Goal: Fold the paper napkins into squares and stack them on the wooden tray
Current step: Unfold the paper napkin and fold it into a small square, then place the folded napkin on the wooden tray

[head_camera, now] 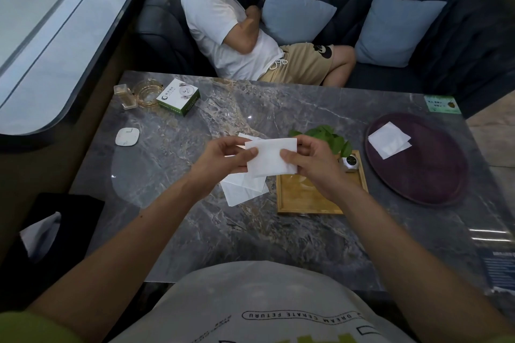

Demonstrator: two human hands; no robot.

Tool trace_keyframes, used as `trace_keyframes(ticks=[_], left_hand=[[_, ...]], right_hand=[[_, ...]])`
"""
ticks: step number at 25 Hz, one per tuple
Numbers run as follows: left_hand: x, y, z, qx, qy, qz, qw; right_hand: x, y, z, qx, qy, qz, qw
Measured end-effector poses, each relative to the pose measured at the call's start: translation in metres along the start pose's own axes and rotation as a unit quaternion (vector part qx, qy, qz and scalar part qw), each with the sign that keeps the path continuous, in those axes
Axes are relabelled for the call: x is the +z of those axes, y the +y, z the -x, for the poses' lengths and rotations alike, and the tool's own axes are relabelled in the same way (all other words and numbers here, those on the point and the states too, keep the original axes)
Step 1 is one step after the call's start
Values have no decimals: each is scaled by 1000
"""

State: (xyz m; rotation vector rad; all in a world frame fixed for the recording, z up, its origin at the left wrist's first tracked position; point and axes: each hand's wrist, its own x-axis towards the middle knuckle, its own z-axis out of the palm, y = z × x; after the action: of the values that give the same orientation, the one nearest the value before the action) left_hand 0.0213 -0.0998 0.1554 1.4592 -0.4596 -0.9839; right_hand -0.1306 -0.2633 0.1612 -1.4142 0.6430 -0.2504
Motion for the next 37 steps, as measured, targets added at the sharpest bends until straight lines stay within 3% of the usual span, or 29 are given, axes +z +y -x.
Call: trace_keyframes(ticks=[7,16,37], left_hand=[[1,-15,5,-18,-56,-36,998],[8,-26,0,-48,-20,-32,998],[56,-96,-43,-160,27,-105,981]], right_hand=[[-4,4,3,2,4,-14,1000],[-17,19,12,47,11,-4,999],[-62,100,-10,180,136,30,974]])
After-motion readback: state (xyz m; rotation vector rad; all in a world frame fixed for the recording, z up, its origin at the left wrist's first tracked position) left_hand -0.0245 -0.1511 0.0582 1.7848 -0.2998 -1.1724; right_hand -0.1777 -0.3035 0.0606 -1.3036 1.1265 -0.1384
